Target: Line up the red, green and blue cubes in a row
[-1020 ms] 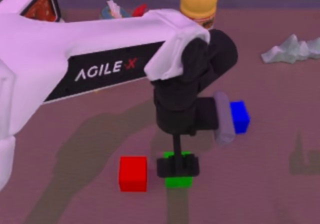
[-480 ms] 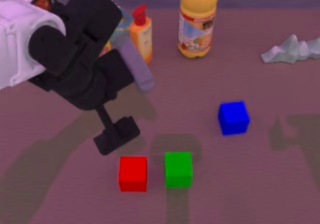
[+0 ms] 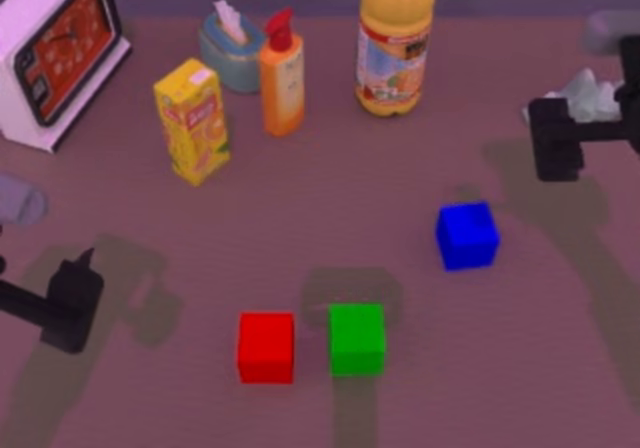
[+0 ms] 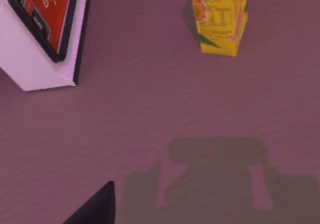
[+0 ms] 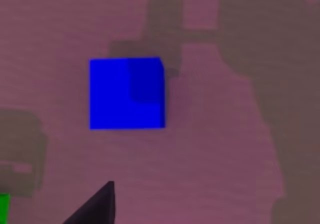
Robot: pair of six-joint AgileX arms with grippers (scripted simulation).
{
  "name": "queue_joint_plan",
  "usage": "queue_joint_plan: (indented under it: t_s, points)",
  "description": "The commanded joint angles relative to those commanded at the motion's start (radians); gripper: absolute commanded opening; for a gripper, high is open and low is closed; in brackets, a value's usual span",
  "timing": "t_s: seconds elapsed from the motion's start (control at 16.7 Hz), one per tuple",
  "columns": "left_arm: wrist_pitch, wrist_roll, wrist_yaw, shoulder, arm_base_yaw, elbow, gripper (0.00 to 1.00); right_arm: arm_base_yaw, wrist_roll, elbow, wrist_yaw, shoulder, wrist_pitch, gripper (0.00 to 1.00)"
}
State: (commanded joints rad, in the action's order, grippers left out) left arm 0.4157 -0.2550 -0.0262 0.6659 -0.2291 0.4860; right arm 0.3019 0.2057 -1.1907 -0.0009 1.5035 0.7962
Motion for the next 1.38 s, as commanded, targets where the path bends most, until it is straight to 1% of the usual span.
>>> queue_joint_plan:
  t_s: [0.3, 0.48, 0.6, 0.72, 1.08, 1.2, 1.38]
  points:
    - [-0.236, 0.146, 0.011, -0.404, 0.156, -0.316, 1.00, 0.084, 0.059, -0.349, 0.000, 0.421, 0.228, 1.00]
    - [-0.345, 0.212, 0.020, -0.562, 0.215, -0.426, 1.00, 0.118, 0.084, -0.505, 0.002, 0.599, 0.316, 1.00]
    - [-0.394, 0.242, 0.024, -0.634, 0.240, -0.469, 1.00, 0.133, 0.095, -0.571, 0.003, 0.668, 0.351, 1.00]
    - [-0.416, 0.255, 0.026, -0.666, 0.249, -0.486, 1.00, 0.140, 0.099, -0.601, 0.004, 0.696, 0.366, 1.00]
    - [-0.416, 0.255, 0.026, -0.666, 0.249, -0.486, 1.00, 0.135, 0.098, -0.596, 0.004, 0.696, 0.361, 1.00]
    - [-0.416, 0.255, 0.026, -0.666, 0.249, -0.486, 1.00, 0.137, 0.097, -0.568, 0.004, 0.710, 0.324, 1.00]
    - [-0.416, 0.255, 0.026, -0.666, 0.249, -0.486, 1.00, 0.139, 0.099, -0.500, 0.004, 0.750, 0.205, 1.00]
